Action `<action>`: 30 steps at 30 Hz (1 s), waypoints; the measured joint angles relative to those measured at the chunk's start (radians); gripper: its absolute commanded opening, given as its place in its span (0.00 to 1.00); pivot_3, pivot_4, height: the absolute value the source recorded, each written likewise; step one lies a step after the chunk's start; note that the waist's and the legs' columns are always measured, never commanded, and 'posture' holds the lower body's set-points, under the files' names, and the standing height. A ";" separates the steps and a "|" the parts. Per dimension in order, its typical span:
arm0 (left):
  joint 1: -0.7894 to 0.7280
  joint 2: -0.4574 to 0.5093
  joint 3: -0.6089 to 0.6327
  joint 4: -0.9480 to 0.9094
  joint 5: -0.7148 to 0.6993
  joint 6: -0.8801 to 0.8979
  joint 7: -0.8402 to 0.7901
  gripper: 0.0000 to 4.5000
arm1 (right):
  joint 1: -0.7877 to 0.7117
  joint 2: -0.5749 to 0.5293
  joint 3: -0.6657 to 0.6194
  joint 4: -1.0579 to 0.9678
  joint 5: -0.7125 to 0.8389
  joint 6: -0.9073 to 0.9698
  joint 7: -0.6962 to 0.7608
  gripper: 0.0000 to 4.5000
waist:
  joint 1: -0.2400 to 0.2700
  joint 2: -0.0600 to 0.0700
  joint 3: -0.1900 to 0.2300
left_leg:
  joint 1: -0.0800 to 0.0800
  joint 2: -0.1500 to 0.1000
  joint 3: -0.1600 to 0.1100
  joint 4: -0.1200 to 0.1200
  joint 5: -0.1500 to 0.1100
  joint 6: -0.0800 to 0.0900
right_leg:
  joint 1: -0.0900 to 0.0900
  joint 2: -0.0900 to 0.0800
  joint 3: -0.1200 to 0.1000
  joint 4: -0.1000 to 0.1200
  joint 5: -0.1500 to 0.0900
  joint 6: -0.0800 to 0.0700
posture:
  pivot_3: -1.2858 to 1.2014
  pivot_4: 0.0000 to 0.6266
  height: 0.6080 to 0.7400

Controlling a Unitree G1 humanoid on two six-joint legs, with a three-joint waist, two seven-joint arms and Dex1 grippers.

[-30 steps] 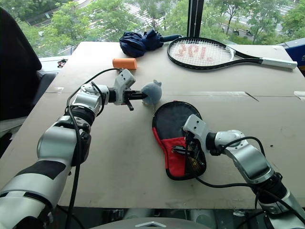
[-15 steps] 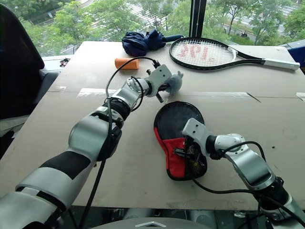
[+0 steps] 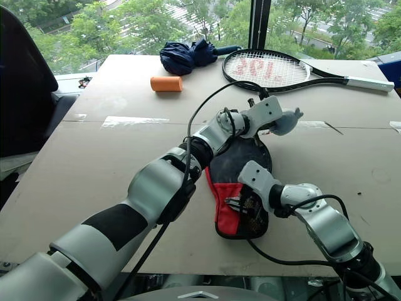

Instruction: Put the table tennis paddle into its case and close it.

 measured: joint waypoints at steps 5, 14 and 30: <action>0.018 -0.010 0.013 -0.003 -0.031 -0.076 -0.225 0.00 | 0.003 0.007 0.000 -0.001 0.000 0.001 0.000 1.00 | -0.002 0.000 0.000 | 0.000 0.000 0.000 0.000 0.000 0.000 | 0.000 0.000 -0.001 0.000 0.000 0.000 | 0.52 0.24 0.87; 0.071 -0.007 0.033 -0.049 -0.112 -0.100 -0.711 0.00 | 0.004 0.008 0.001 -0.002 0.001 0.001 0.001 1.00 | -0.005 0.001 0.000 | 0.000 0.000 0.000 0.000 0.000 0.000 | 0.000 0.000 -0.002 0.000 0.000 0.000 | 0.52 0.24 0.87; 0.093 -0.005 0.040 -0.090 -0.149 -0.134 -0.689 0.66 | -0.001 0.008 0.013 0.007 0.012 -0.014 0.014 1.00 | -0.008 0.001 -0.001 | 0.001 0.000 -0.001 0.000 0.000 0.000 | 0.000 0.000 -0.001 0.000 0.000 0.000 | 0.52 0.24 0.87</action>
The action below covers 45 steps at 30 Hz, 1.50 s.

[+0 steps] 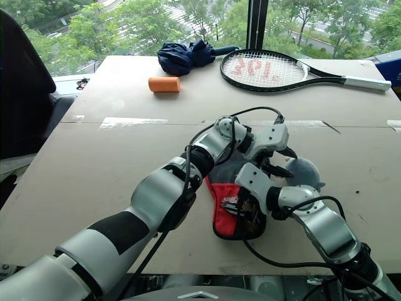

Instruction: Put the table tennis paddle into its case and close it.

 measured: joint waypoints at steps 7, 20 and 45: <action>-0.007 0.025 0.079 -0.107 -0.096 -0.060 0.058 0.66 | 0.008 0.003 -0.012 0.024 0.013 -0.053 0.015 1.00 | -0.002 0.000 0.000 | 0.000 0.000 0.000 0.000 0.000 0.000 | 0.000 0.000 0.001 0.000 0.000 0.000 | 0.52 0.24 0.87; 0.316 0.312 0.052 -0.429 -0.150 0.053 -0.002 0.66 | 0.177 -0.078 -0.371 -0.050 0.274 -0.178 0.148 1.00 | 0.018 0.000 0.001 | -0.001 -0.001 -0.001 0.001 0.000 0.000 | 0.000 0.000 0.000 -0.001 0.000 0.000 | 0.52 0.24 0.87; 0.425 0.370 -0.186 -0.577 -0.061 0.163 -0.016 0.68 | -0.041 -0.421 -0.512 0.531 0.224 -0.154 0.299 0.82 | 0.009 0.003 -0.001 | 0.001 0.001 0.003 0.000 0.000 0.000 | 0.001 0.000 0.004 -0.001 0.000 0.000 | 0.52 0.24 0.87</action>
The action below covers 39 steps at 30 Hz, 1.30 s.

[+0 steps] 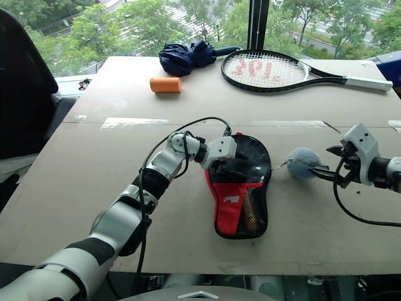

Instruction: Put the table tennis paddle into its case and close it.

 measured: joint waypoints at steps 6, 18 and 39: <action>0.003 -0.023 0.000 0.012 -0.001 0.009 0.030 0.68 | -0.016 -0.004 0.025 0.004 0.040 0.052 0.090 0.20 | 0.017 0.000 0.000 | 0.000 0.000 0.000 0.001 0.000 0.000 | 0.001 -0.001 0.000 -0.001 0.000 0.000 | 0.52 0.24 0.87; 0.006 -0.050 0.001 0.034 -0.010 0.014 0.053 0.68 | 0.215 -0.103 -0.070 -0.233 0.184 0.208 0.204 0.03 | 0.033 0.001 -0.003 | 0.000 -0.001 -0.001 0.001 -0.001 0.002 | 0.003 -0.002 -0.002 -0.003 0.000 0.000 | 0.52 0.24 0.87; 0.018 -0.080 -0.001 0.041 -0.011 0.020 0.067 0.68 | 0.965 -0.176 -0.331 -0.665 0.092 0.071 0.417 0.03 | 0.055 0.000 -0.006 | 0.001 -0.001 -0.005 0.002 -0.004 0.006 | 0.011 -0.002 -0.008 -0.015 0.001 0.002 | 0.52 0.24 0.87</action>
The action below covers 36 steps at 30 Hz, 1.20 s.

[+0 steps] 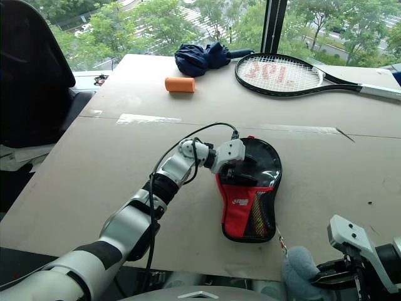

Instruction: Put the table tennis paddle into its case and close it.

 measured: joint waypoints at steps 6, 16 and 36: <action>0.002 -0.002 0.000 0.000 0.000 0.008 0.000 0.68 | 0.059 -0.006 -0.010 0.025 -0.098 -0.120 0.043 0.03 | 0.000 -0.003 -0.002 | 0.000 0.000 -0.001 0.000 0.000 0.000 | 0.001 0.000 -0.001 -0.001 0.000 0.000 | 0.52 0.24 0.87; 0.003 0.006 0.000 -0.002 0.000 0.014 0.001 0.68 | -0.157 -0.008 -0.003 0.192 -0.111 -0.168 0.054 0.03 | -0.010 -0.004 -0.002 | 0.004 0.000 -0.002 -0.001 0.000 0.000 | 0.006 0.000 -0.002 -0.002 0.000 0.000 | 0.52 0.24 0.87; 0.032 0.015 -0.001 -0.048 -0.002 0.036 -0.001 0.68 | -0.720 0.165 0.253 0.425 -0.111 -0.156 -0.236 0.97 | -0.016 -0.002 -0.004 | 0.012 -0.002 -0.002 -0.006 0.000 0.000 | 0.011 -0.003 -0.002 -0.003 -0.001 0.001 | 0.52 0.24 0.87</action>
